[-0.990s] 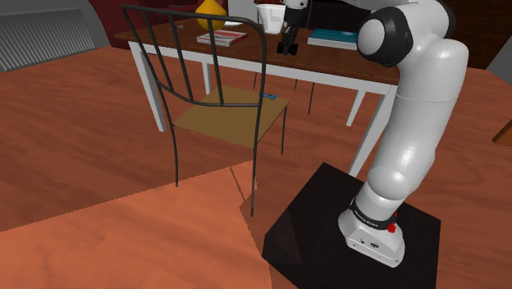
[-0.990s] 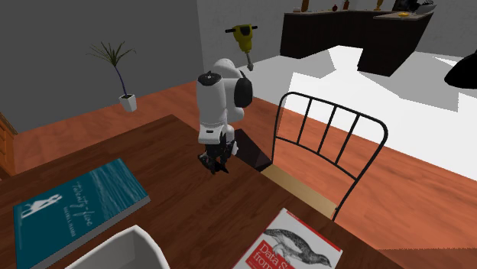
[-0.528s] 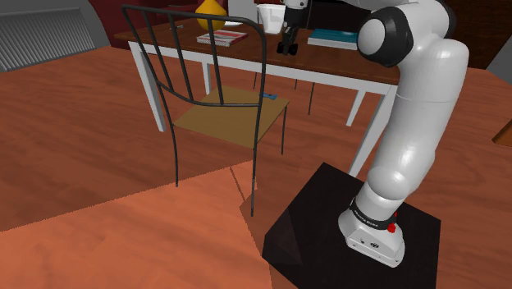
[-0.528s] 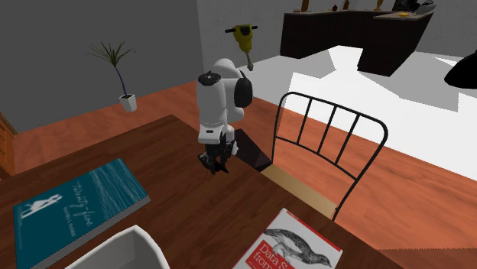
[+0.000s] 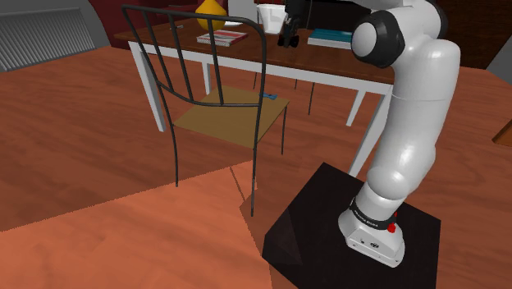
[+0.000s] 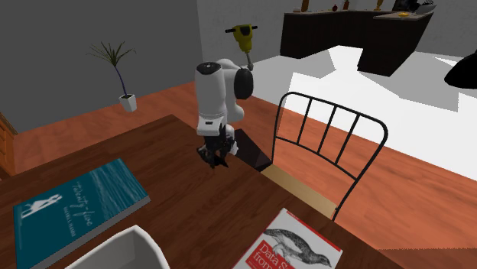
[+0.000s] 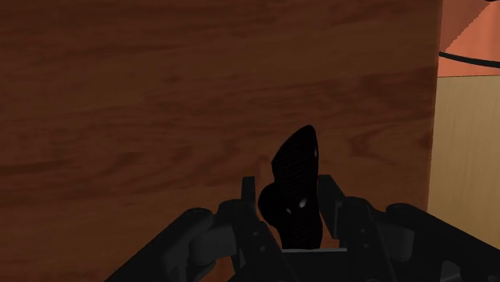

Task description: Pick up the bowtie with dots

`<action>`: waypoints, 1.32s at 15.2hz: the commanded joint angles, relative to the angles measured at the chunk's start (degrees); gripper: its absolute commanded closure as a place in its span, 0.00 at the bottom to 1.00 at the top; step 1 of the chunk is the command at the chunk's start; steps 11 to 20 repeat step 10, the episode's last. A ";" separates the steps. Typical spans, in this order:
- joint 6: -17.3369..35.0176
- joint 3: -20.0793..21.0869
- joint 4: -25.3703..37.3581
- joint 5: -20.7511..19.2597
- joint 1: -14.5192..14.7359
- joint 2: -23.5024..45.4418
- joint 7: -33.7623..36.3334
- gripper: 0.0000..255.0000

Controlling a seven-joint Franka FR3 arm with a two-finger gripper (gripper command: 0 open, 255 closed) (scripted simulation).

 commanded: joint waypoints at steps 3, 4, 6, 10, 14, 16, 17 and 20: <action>-4.24 -0.12 6.35 0.91 -0.97 2.25 -0.24 1.00; -5.44 -0.14 8.25 1.21 -1.29 2.97 -0.30 1.00; -8.03 -0.18 12.47 1.90 -2.06 4.65 -0.40 1.00; -11.22 -0.13 17.90 2.84 -3.19 6.95 -0.47 1.00; -11.22 -0.13 17.90 2.84 -3.19 6.95 -0.47 1.00; -11.22 -0.13 17.90 2.84 -3.19 6.95 -0.47 1.00; -11.22 -0.13 17.90 2.84 -3.19 6.95 -0.47 1.00; -11.22 -0.13 17.90 2.84 -3.19 6.95 -0.47 1.00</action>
